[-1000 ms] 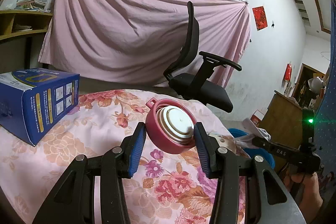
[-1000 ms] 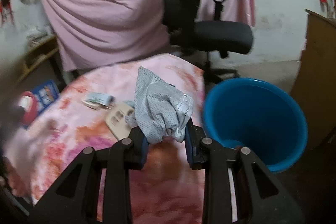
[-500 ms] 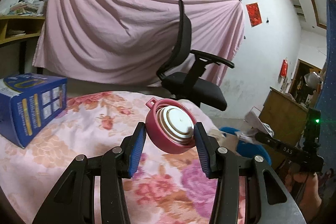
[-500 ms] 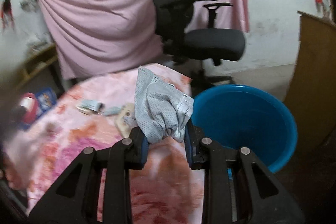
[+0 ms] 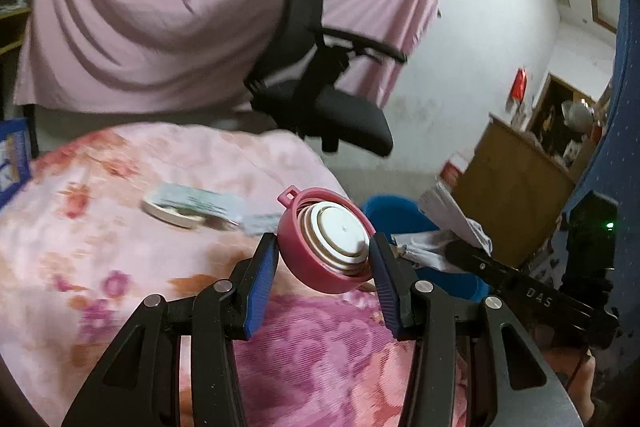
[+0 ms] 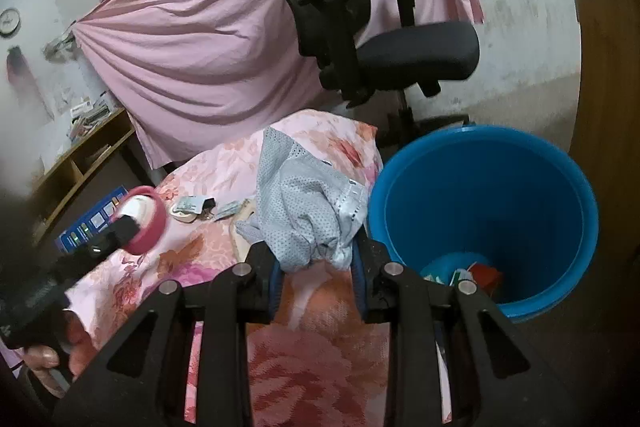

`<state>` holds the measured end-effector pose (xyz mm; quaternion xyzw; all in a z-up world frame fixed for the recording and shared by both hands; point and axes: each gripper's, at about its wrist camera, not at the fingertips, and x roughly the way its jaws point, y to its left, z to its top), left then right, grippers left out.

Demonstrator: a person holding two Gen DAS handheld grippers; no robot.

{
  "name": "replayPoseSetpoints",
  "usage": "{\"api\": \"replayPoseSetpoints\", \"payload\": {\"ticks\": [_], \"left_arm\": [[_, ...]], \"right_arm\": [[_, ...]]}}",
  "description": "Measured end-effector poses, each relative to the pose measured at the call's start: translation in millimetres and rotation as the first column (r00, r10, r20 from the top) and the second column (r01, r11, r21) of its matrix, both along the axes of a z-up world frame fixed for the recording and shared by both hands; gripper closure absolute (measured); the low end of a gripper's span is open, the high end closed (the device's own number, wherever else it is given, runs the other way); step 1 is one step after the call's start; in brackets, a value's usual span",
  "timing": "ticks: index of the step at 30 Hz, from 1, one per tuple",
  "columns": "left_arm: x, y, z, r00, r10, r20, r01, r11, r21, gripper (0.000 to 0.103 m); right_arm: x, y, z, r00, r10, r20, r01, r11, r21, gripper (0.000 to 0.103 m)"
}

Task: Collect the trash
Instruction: 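Carry the tape roll and sock over the blue basin and release both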

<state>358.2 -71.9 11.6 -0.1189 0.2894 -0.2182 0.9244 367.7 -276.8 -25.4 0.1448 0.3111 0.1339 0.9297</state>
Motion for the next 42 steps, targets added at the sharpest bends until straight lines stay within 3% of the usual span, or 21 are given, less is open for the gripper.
{"api": "replayPoseSetpoints", "payload": {"ticks": [10, 15, 19, 24, 30, 36, 42], "left_arm": [[27, -27, -20, 0.989, -0.023, -0.145, 0.031, 0.998, 0.05, 0.062], [29, -34, -20, 0.988, -0.014, -0.155, 0.028, 0.996, 0.089, 0.062], [30, -38, -22, 0.988, -0.01, -0.153, 0.029, 0.993, 0.117, 0.062], [31, -37, -23, 0.989, -0.011, -0.15, 0.022, 0.997, 0.075, 0.062], [23, -45, -3, 0.999, -0.01, -0.042, 0.012, 0.999, 0.036, 0.062], [17, -80, 29, 0.992, -0.062, 0.108, 0.058, 0.998, 0.041, 0.062], [28, -125, 44, 0.978, -0.15, 0.146, 0.14, 0.987, 0.076, 0.062]], "right_arm": [[6, -12, -8, 0.999, -0.003, -0.034, 0.005, 0.999, 0.038, 0.054], [5, -12, -10, 0.999, -0.018, -0.03, 0.018, 1.0, 0.009, 0.054], [-2, -13, -3, 0.997, -0.079, 0.025, 0.08, 0.995, -0.052, 0.054], [-5, -25, 0, 0.992, -0.116, 0.057, 0.118, 0.992, -0.046, 0.054], [-22, -34, 17, 0.968, -0.161, 0.192, 0.169, 0.985, -0.026, 0.054], [-38, -47, 28, 0.912, -0.247, 0.327, 0.264, 0.965, -0.006, 0.05], [-41, -77, 25, 0.869, -0.355, 0.346, 0.36, 0.932, 0.051, 0.048]]}}
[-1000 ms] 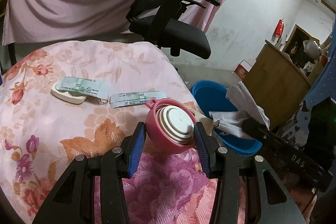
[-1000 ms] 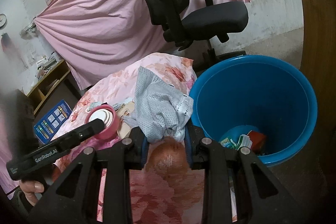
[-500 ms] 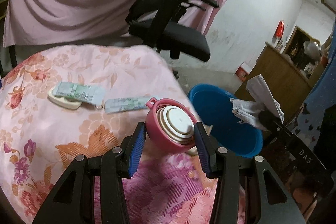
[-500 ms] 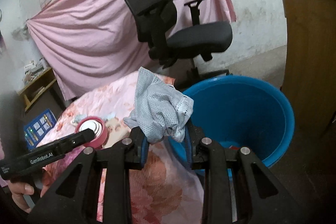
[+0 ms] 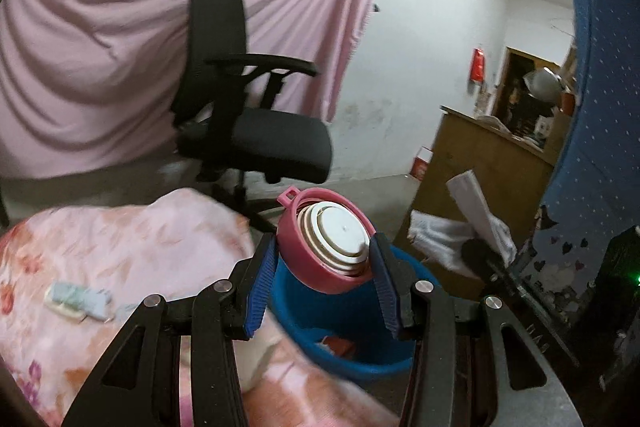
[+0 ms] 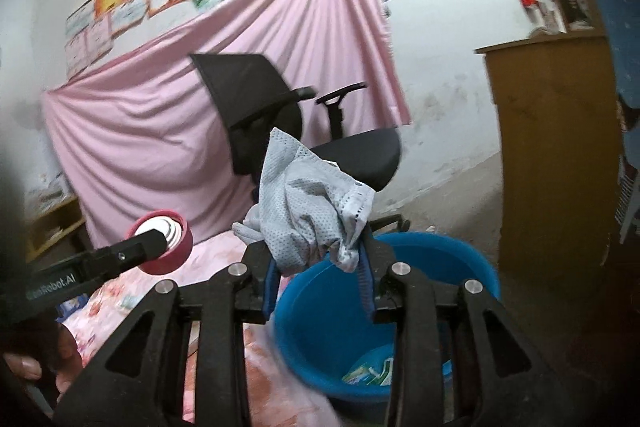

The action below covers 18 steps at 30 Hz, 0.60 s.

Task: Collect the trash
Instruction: 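Carry the tape roll and sock over the blue basin and release both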

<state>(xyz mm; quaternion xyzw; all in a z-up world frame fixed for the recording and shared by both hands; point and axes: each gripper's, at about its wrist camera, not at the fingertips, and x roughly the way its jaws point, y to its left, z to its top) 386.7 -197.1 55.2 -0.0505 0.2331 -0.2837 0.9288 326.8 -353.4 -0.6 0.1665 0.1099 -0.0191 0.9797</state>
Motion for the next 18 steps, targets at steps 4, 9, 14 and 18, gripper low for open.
{"api": "replayPoseSetpoints", "payload": {"ticks": [4, 9, 14, 18], "left_arm": [[17, -27, -3, 0.999, -0.04, -0.033, 0.041, 0.999, 0.021, 0.062], [39, -45, -19, 0.988, -0.046, -0.145, 0.049, 0.999, 0.019, 0.062], [55, -53, -35, 0.966, -0.032, -0.255, 0.036, 0.999, 0.011, 0.062], [56, -54, -39, 0.963, -0.024, -0.268, 0.031, 0.999, 0.022, 0.061]], "right_arm": [[9, -21, -12, 0.998, -0.046, -0.049, 0.049, 0.997, 0.059, 0.048], [22, -37, -24, 0.991, -0.056, -0.123, 0.071, 0.99, 0.123, 0.047], [33, -41, -34, 0.982, -0.032, -0.186, 0.061, 0.986, 0.153, 0.043], [36, -40, -37, 0.978, -0.015, -0.21, 0.05, 0.985, 0.166, 0.035]]}}
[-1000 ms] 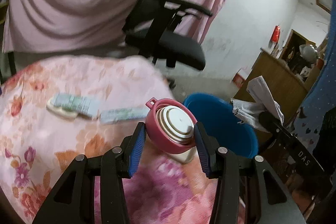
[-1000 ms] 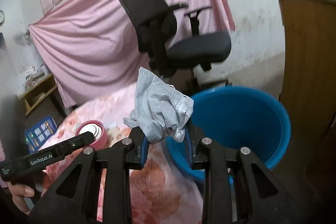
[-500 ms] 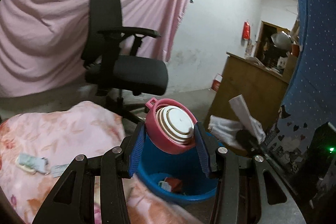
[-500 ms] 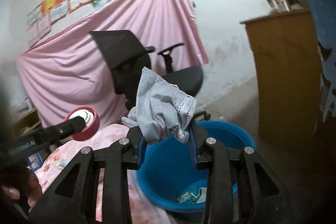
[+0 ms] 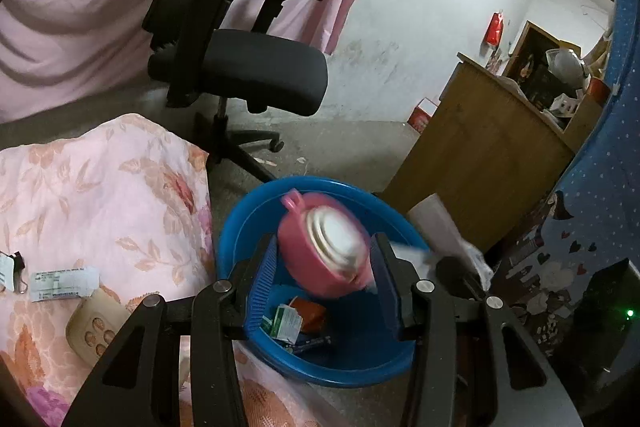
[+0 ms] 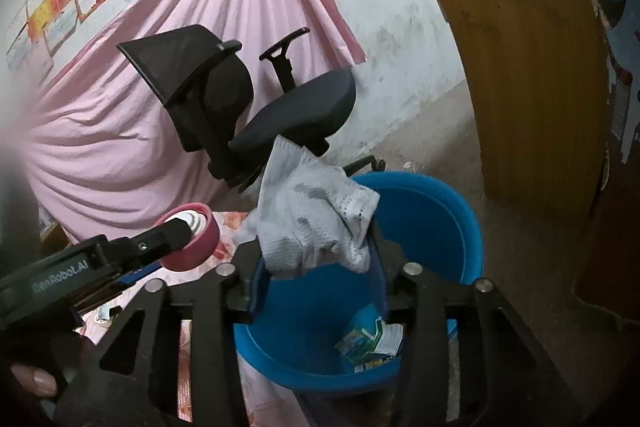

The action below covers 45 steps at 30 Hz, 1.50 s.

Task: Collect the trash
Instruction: 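Carry the tape roll and sock over the blue basin and release both, then move both tools back over the bed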

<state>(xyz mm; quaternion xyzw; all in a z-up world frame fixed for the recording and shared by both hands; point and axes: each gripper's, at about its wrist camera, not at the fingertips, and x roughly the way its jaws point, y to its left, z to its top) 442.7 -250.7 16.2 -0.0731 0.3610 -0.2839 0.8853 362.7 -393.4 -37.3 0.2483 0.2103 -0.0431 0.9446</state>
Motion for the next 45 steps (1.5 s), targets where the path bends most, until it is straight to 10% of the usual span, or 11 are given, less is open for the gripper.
{"api": "replayPoseSetpoints", "payload": {"ticks": [23, 26, 45], "left_arm": [[-41, 74, 39, 0.965, 0.174, 0.196, -0.177, 0.984, -0.002, 0.028], [-55, 97, 47, 0.935, 0.236, 0.265, -0.239, 0.971, -0.024, 0.008], [-136, 229, 52, 0.723, 0.487, 0.49, -0.512, 0.854, -0.094, 0.007]], "right_arm": [[-10, 24, 25, 0.993, 0.056, 0.107, -0.05, 0.997, -0.056, 0.0], [-15, 35, 36, 0.985, 0.074, 0.158, -0.061, 0.995, -0.084, 0.0], [-40, 152, 76, 0.875, 0.315, 0.368, -0.203, 0.928, -0.312, 0.0]]}}
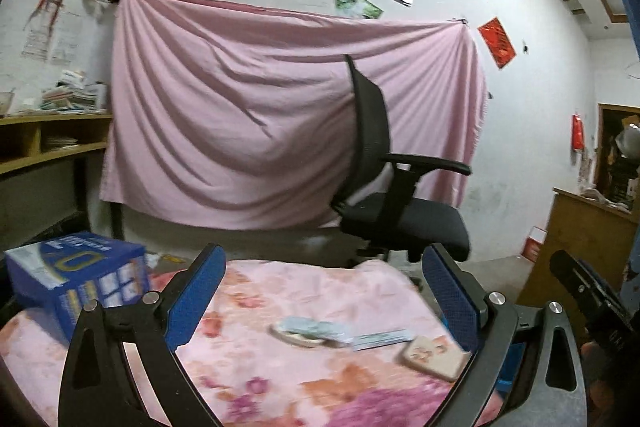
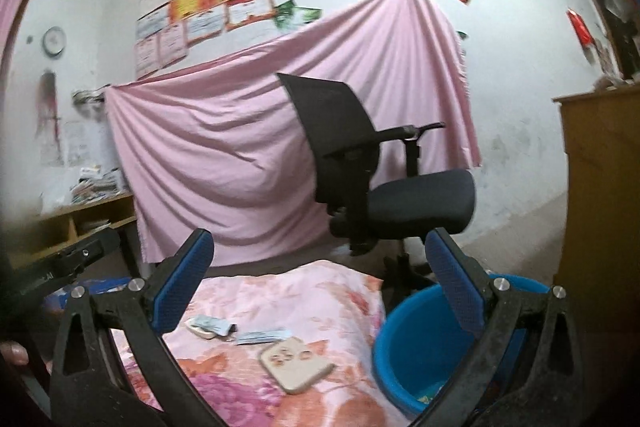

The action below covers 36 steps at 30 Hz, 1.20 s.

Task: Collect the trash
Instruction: 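Move both tools back over the bed, then grasp the white earbud case with the left tool while the right tool grasps the beige phone case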

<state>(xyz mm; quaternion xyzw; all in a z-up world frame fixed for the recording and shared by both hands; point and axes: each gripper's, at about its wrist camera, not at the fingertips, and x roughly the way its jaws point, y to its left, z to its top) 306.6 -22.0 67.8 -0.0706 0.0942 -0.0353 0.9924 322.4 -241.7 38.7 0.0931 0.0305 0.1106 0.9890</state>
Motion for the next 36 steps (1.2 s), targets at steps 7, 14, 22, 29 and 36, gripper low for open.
{"api": "replayPoseSetpoints", "payload": {"ticks": [7, 14, 22, 29, 36], "left_arm": [[-10, 31, -20, 0.998, 0.06, -0.019, -0.06, 0.998, 0.006, 0.007], [-7, 49, -39, 0.994, 0.061, -0.095, -0.059, 0.998, 0.023, 0.007], [23, 46, -62, 0.969, 0.014, -0.248, 0.003, 0.998, 0.067, 0.007], [56, 40, -76, 0.919, -0.04, -0.392, 0.071, 0.995, 0.063, 0.007], [85, 30, -90, 0.862, -0.077, -0.502, 0.148, 0.984, 0.104, 0.007]], "right_arm": [[2, 35, -5, 0.998, 0.063, -0.008, -0.064, 0.995, -0.082, 0.0], [21, 59, -19, 0.983, 0.118, -0.139, -0.14, 0.977, -0.163, 0.0], [56, 63, -45, 0.92, 0.071, -0.386, -0.145, 0.975, -0.167, 0.0], [77, 53, -64, 0.84, 0.059, -0.539, -0.15, 0.981, -0.127, 0.0], [96, 61, -83, 0.762, 0.045, -0.646, -0.181, 0.973, -0.146, 0.0]]}}
